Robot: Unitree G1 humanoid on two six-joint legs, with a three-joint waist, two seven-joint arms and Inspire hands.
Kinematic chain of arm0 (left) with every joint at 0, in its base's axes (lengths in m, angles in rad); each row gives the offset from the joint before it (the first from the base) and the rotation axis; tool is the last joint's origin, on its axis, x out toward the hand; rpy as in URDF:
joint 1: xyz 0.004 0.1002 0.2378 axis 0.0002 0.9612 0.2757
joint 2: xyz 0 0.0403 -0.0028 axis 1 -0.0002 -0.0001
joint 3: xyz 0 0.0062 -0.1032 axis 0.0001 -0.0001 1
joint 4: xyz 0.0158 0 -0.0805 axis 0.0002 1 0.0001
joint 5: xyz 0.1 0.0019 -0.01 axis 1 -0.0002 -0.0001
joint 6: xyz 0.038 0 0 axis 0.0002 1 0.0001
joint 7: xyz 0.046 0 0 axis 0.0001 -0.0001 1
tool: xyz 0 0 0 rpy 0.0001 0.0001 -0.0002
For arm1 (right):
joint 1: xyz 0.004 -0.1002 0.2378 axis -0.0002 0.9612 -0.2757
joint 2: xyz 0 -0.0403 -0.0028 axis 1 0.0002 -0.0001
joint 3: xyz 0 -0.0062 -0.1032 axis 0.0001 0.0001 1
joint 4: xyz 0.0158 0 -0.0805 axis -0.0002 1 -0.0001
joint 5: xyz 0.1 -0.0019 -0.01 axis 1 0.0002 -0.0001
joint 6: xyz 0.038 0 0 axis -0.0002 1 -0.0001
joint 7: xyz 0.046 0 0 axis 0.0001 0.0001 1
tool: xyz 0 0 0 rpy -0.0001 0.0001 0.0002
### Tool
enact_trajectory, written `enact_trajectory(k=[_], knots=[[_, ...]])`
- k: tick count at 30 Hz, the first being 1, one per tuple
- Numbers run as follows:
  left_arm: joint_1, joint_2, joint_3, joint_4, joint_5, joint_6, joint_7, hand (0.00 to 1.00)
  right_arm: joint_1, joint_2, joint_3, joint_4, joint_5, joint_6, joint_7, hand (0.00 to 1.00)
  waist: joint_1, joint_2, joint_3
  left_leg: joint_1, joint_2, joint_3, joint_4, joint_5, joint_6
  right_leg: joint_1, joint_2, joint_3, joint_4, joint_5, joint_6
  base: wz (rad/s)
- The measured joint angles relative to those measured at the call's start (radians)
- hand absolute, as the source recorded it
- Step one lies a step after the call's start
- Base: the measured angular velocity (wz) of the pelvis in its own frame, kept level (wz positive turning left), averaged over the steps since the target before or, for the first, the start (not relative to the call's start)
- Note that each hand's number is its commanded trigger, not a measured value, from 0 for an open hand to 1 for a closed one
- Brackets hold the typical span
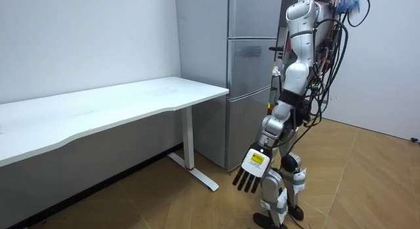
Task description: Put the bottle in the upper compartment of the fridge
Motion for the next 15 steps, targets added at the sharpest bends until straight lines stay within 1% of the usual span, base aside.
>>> enact_trajectory(k=[3, 5, 6, 8, 9, 11, 12, 13, 14, 15], knots=[[0.002, -0.002, 0.000, -0.031, -0.007, 0.007, 0.019, 0.00, 0.040, 0.000, 0.002, 0.015, 0.002, 0.000, -0.047, 0.00, 0.000, 0.000, 0.0000, -0.001, 0.000, 0.000, 0.000, 0.000, 0.000, 0.000, -0.001, 0.002, -0.001, 0.000, 0.000, 0.00], [0.002, -0.002, 0.001, -0.038, -0.009, 0.007, 0.029, 0.00, 0.057, 0.001, 0.003, 0.073, -0.003, 0.000, -0.061, 0.00, 0.001, -0.002, -0.0008, -0.001, -0.002, 0.000, 0.000, 0.000, 0.001, 0.000, -0.003, 0.002, -0.001, 0.000, 0.000, 0.00], [0.002, -0.002, 0.005, -0.037, -0.009, 0.008, 0.032, 0.00, 0.065, 0.004, 0.003, 0.132, -0.004, 0.001, -0.070, 0.00, 0.004, -0.004, -0.0026, -0.001, -0.002, 0.002, 0.000, 0.000, 0.001, 0.000, -0.004, 0.001, 0.000, 0.000, 0.000, 0.00], [0.011, -0.002, 0.007, -0.037, -0.009, 0.009, 0.037, 0.00, 0.070, 0.028, 0.004, 0.219, 0.001, 0.002, -0.080, 0.00, 0.005, -0.002, -0.0022, -0.001, -0.002, 0.004, 0.001, 0.000, 0.002, -0.002, -0.004, 0.001, 0.000, 0.000, 0.001, -0.04], [0.016, -0.003, 0.007, -0.037, -0.008, 0.013, 0.039, 0.00, 0.081, 0.046, 0.007, 0.278, 0.001, 0.003, -0.080, 0.00, 0.002, 0.000, -0.0034, -0.001, -0.002, 0.005, 0.002, -0.001, 0.003, -0.004, -0.004, 0.003, 0.002, 0.000, 0.001, 0.00], [0.019, -0.008, 0.006, -0.037, -0.004, 0.026, 0.041, 0.00, 0.092, 0.051, 0.032, 0.386, 0.000, 0.017, -0.070, 0.00, 0.001, 0.002, -0.0052, -0.001, -0.002, 0.004, 0.003, -0.001, 0.003, -0.003, -0.004, 0.005, 0.004, 0.000, 0.001, 0.00], [0.018, -0.012, 0.001, -0.037, 0.001, 0.032, 0.047, 0.00, 0.096, 0.052, 0.055, 0.470, 0.000, 0.024, -0.057, 0.00, -0.001, 0.007, -0.0032, 0.000, -0.002, 0.003, 0.004, -0.001, 0.004, 0.000, -0.004, 0.005, 0.003, 0.000, 0.001, 0.00], [0.018, -0.015, -0.005, -0.037, 0.002, 0.032, 0.052, 0.00, 0.100, 0.052, 0.071, 0.515, -0.001, 0.024, -0.050, 0.00, 0.001, 0.011, -0.0028, 0.000, -0.002, 0.002, 0.003, 0.000, 0.004, 0.000, -0.004, 0.006, 0.003, 0.000, 0.001, 0.00], [0.016, -0.024, -0.007, -0.039, 0.001, 0.032, 0.056, 0.00, 0.102, 0.055, 0.099, 0.605, -0.002, 0.025, -0.029, 0.00, 0.002, 0.013, -0.0037, 0.001, -0.002, 0.002, 0.003, 0.000, 0.004, 0.000, -0.005, 0.007, 0.002, 0.000, 0.001, 0.00], [0.013, -0.034, -0.006, -0.038, -0.002, 0.031, 0.058, 0.00, 0.101, 0.059, 0.131, 0.700, -0.008, 0.026, -0.008, 0.00, 0.003, 0.010, -0.0062, 0.005, -0.002, 0.003, 0.000, 0.000, 0.004, 0.001, -0.010, 0.008, 0.002, 0.000, 0.000, 0.00]])
